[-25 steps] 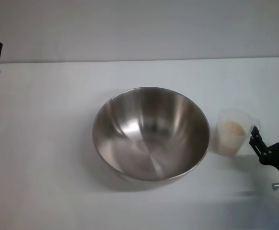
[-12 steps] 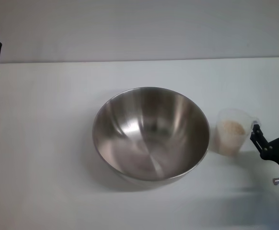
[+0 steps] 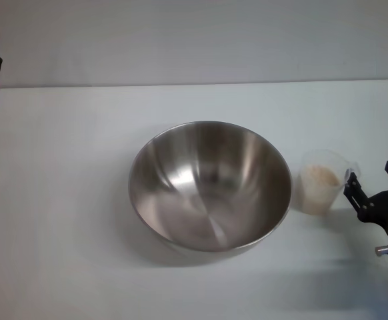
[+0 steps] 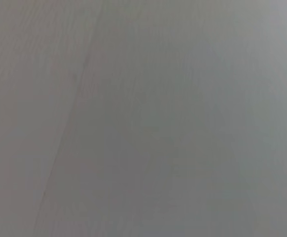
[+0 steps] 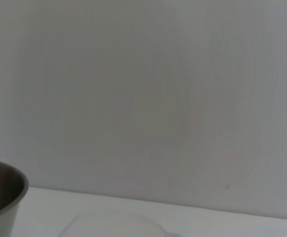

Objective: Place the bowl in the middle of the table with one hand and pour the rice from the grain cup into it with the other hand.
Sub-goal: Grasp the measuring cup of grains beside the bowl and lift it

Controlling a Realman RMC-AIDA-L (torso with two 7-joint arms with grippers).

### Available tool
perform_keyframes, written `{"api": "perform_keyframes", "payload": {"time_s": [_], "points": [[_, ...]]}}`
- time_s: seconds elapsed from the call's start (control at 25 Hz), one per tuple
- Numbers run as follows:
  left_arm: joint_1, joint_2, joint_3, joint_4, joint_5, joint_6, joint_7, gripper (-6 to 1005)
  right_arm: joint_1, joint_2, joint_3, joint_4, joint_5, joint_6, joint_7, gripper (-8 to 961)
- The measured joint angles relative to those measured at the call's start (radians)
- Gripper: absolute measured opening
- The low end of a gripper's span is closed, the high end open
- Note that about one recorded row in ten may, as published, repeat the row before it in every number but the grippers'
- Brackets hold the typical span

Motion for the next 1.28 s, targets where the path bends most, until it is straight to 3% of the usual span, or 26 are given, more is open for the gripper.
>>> {"api": "perform_keyframes", "payload": {"time_s": [0.92,1.0,1.28], "points": [[0.012,0.000,0.003,0.002,0.002,0.018,-0.003,485,0.015,0.002,0.002,-0.015,0.000,0.011,0.000,725],[0.012,0.000,0.002,0.002,0.002,0.018,-0.003,485,0.020,0.002,0.000,-0.015,-0.002,0.016,0.000,688],[0.012,0.000,0.001,0.001,0.002,0.018,-0.004,485,0.024,0.002,-0.001,-0.015,-0.006,0.023,0.000,407]]}}
